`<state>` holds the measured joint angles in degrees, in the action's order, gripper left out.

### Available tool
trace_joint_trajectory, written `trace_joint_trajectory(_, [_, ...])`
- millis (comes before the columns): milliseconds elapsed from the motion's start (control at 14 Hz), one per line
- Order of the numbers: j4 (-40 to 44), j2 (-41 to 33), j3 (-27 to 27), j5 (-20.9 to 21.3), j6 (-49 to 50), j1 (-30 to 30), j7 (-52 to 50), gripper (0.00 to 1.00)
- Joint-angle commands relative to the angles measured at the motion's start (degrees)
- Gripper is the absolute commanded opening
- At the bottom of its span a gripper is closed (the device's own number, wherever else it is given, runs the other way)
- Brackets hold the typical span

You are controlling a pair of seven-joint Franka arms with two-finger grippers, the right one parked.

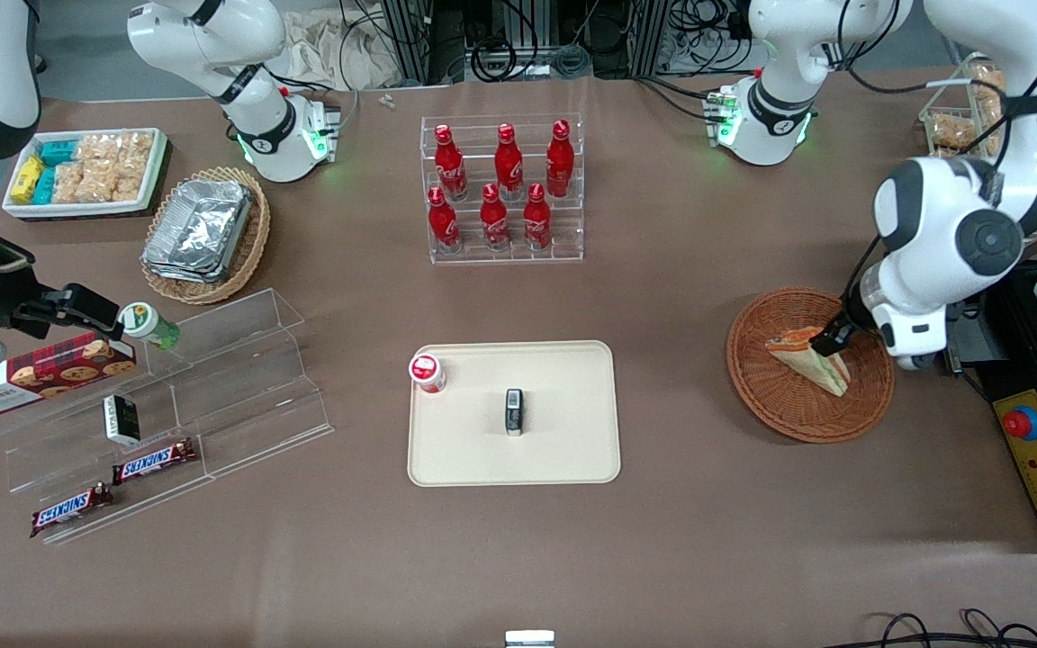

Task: Place sandwich from basket to tray
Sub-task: 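Lower the open left gripper onto the wrapped sandwich and close it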

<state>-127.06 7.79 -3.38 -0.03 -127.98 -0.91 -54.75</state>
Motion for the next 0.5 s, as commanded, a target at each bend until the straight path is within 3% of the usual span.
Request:
trace_joint_trajectory(0, [-0.2,1.9,0.1,1.2,-2.8,0.1,-3.5,1.00])
trace_joint_trajectory(429, [-0.2,8.3,0.1,3.5,-9.4,0.1,-4.0,1.00])
